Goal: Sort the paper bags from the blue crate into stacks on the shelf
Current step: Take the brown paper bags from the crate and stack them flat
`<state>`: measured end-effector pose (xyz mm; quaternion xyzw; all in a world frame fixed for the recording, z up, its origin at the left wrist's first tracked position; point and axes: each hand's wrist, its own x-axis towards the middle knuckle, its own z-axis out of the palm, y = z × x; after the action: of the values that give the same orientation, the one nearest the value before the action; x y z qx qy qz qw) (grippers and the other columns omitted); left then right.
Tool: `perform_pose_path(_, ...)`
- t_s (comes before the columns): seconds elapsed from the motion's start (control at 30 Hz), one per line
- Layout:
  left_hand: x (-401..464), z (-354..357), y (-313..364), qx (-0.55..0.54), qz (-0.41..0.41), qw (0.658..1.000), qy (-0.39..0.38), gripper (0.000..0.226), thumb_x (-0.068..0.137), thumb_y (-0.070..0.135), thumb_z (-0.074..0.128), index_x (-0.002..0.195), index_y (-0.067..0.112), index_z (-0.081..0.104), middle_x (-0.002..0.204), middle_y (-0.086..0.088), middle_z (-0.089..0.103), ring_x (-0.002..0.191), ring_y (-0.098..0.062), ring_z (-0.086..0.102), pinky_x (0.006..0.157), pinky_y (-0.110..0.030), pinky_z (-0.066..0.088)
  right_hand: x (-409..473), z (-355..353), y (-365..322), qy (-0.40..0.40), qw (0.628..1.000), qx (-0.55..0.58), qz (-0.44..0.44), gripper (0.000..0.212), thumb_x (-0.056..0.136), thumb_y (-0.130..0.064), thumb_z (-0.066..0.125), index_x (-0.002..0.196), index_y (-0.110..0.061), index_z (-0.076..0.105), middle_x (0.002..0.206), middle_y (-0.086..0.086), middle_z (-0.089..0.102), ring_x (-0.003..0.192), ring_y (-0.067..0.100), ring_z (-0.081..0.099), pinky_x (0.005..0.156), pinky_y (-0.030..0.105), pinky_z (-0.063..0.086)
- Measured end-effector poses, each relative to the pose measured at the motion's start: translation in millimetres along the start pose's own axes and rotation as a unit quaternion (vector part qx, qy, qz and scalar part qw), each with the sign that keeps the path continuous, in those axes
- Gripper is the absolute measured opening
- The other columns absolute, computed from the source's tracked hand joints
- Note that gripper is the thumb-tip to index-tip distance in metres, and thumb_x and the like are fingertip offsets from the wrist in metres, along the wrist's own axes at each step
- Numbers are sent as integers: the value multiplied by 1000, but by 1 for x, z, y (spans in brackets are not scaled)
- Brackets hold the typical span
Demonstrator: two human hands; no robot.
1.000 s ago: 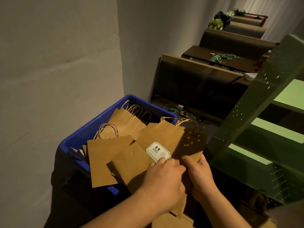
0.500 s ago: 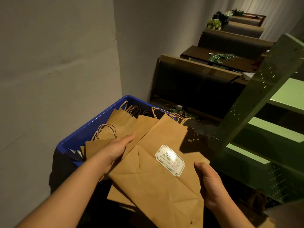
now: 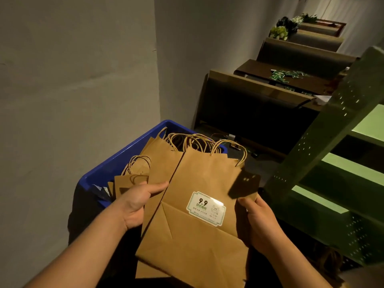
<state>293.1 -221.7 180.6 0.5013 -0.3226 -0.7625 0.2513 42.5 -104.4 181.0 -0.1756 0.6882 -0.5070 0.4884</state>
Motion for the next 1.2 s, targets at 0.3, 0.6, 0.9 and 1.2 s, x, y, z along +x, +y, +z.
perform_pose_path(0.3,-4,-19,12,46,66,989,121,27,93,12,71,118,18,61,111,-15,74,99,-36,73,80,-49,60,1,0,-35,78,996,-35,-2,9,101,-16,57,107,-9,56,92,22,65,83,41,65,75,50,52)
perform_pose_path(0.6,-20,-6,25,104,161,970,149,20,96,16,69,101,34,60,109,-1,73,100,-23,70,86,-45,57,-32,8,-117,59,933,-279,-221,48,104,-15,56,149,-28,44,119,-12,53,91,6,58,66,21,49)
perform_pose_path(0.9,-7,14,-1,118,149,975,114,141,27,103,60,148,31,46,139,0,63,129,-27,60,104,-57,51,-40,100,-80,-86,956,-246,-135,54,97,-22,67,146,-27,46,94,-5,64,66,7,67,52,19,55)
perform_pose_path(1.2,-19,31,-20,43,147,986,70,80,83,31,83,149,17,39,120,-4,70,95,-12,65,83,-30,54,-22,107,-34,-118,982,-118,-83,34,105,-22,53,139,-29,54,79,-1,59,51,6,52,48,22,43)
